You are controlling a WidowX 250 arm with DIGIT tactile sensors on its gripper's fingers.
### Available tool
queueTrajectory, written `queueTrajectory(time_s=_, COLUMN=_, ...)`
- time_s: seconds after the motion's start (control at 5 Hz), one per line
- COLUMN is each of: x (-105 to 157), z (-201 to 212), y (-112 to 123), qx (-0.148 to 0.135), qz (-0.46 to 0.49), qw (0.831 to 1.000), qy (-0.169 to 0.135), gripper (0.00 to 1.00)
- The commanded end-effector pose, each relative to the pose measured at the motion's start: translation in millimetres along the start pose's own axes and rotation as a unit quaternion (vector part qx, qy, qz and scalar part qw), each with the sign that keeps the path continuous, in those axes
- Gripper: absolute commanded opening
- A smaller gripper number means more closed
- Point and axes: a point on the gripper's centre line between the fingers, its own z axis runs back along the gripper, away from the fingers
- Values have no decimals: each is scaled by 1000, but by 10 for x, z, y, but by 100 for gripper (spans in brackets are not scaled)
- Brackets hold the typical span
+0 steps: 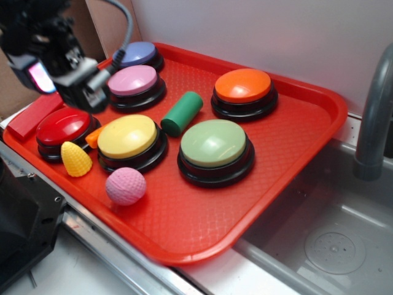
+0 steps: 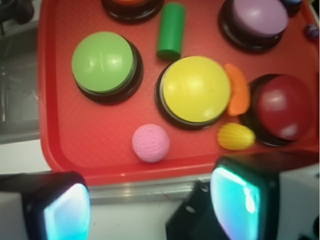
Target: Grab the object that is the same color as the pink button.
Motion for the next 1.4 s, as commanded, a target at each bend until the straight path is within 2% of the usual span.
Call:
queueTrajectory(time_s=0.0, x=45, z=-582, y=-53, qx=22, qz=22, qw=1000, qy=-5, gripper=100)
queueTrajectory(time_s=0.2, x=34, z=-827, y=-42, qx=28, qz=30, qw=999, qy=11, gripper=100)
queueTrajectory(time_s=0.6, x=-27, z=-1090, y=46, qx=68, qz=49, qw=996, qy=22, gripper=99)
queueTrajectory(time_s=0.8, x=-38, z=-1121, y=66, qx=60, qz=64, qw=996, qy=8, gripper=16)
queueTrajectory(time_s=1.0, x=-17, z=-1118, y=86, qx=60, qz=60, qw=996, qy=13, gripper=5)
queueTrajectory(time_s=1.2, x=36, z=-1036, y=130, qx=27, qz=58, qw=997, qy=38, gripper=4)
